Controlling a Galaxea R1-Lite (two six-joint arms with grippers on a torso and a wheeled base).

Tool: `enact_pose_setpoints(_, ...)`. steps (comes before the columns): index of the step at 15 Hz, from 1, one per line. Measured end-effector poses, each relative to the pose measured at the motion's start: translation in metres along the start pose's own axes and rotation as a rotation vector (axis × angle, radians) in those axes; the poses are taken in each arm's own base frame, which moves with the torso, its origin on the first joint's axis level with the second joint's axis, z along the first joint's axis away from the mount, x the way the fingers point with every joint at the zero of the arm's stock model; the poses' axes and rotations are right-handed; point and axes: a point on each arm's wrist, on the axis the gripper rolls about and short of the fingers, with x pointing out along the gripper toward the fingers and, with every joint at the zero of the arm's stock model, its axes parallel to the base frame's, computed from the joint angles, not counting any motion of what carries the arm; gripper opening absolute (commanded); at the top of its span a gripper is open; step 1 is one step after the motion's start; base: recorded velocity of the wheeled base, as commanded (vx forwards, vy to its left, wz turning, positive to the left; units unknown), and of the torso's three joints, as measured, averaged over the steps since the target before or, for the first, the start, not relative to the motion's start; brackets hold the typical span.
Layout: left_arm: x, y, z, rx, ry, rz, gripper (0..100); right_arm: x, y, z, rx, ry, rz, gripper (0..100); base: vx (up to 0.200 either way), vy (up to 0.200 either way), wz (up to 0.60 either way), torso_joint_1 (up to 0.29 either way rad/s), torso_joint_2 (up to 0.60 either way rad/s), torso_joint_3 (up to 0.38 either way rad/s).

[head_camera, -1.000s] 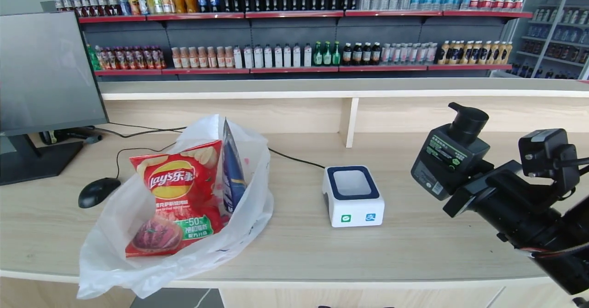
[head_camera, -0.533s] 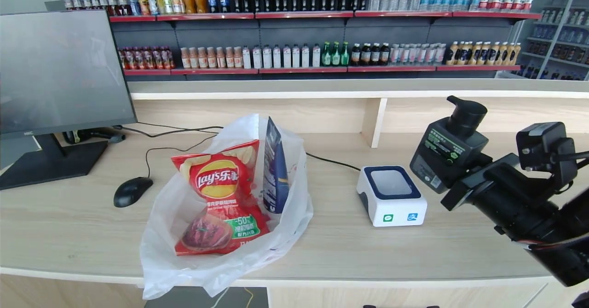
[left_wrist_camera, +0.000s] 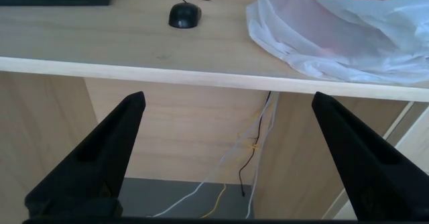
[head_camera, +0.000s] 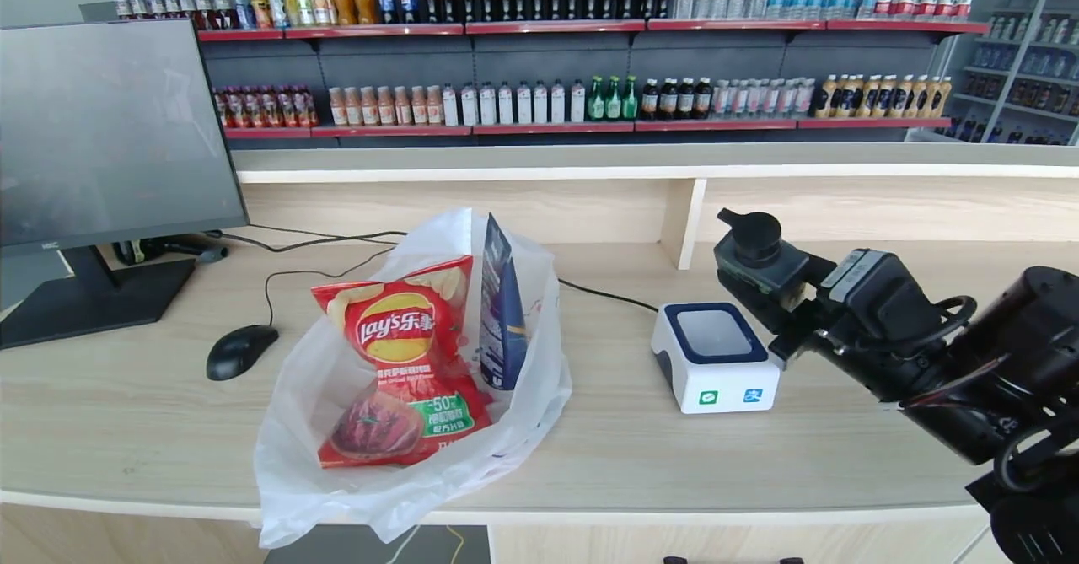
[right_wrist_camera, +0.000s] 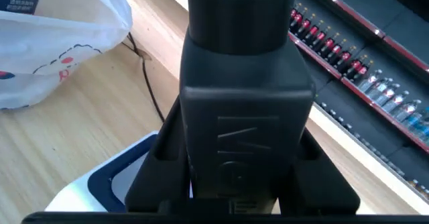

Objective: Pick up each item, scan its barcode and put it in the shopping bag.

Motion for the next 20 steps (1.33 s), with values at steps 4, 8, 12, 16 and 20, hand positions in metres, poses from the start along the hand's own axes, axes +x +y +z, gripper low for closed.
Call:
enact_pose_setpoints(4,0.0,0.0,0.0,-0.003,0.0,0.0,100,0.03,0.002,-0.005,-0.12,-0.127,0.074,0,0.0,0.0,0.0,0.0,0.0,0.0)
enact_pose_setpoints(8,0.0,0.0,0.0,-0.001,0.0,0.0,100,0.029,0.008,-0.024,-0.189,-0.162,0.184,0,0.0,0.0,0.0,0.0,0.0,0.0)
enact_pose_setpoints(12,0.0,0.0,0.0,0.001,-0.003,0.0,100,0.024,0.004,-0.036,-0.193,-0.135,0.192,0,0.0,0.0,0.0,0.0,0.0,0.0)
enact_pose_setpoints(16,0.0,0.0,0.0,0.0,-0.001,0.0,100,0.023,0.003,-0.043,-0.199,-0.129,0.206,0,0.0,0.0,0.0,0.0,0.0,0.0)
enact_pose_setpoints(20,0.0,0.0,0.0,0.002,0.0,0.0,100,0.023,0.005,-0.047,-0.211,-0.131,0.216,0,0.0,0.0,0.0,0.0,0.0,0.0)
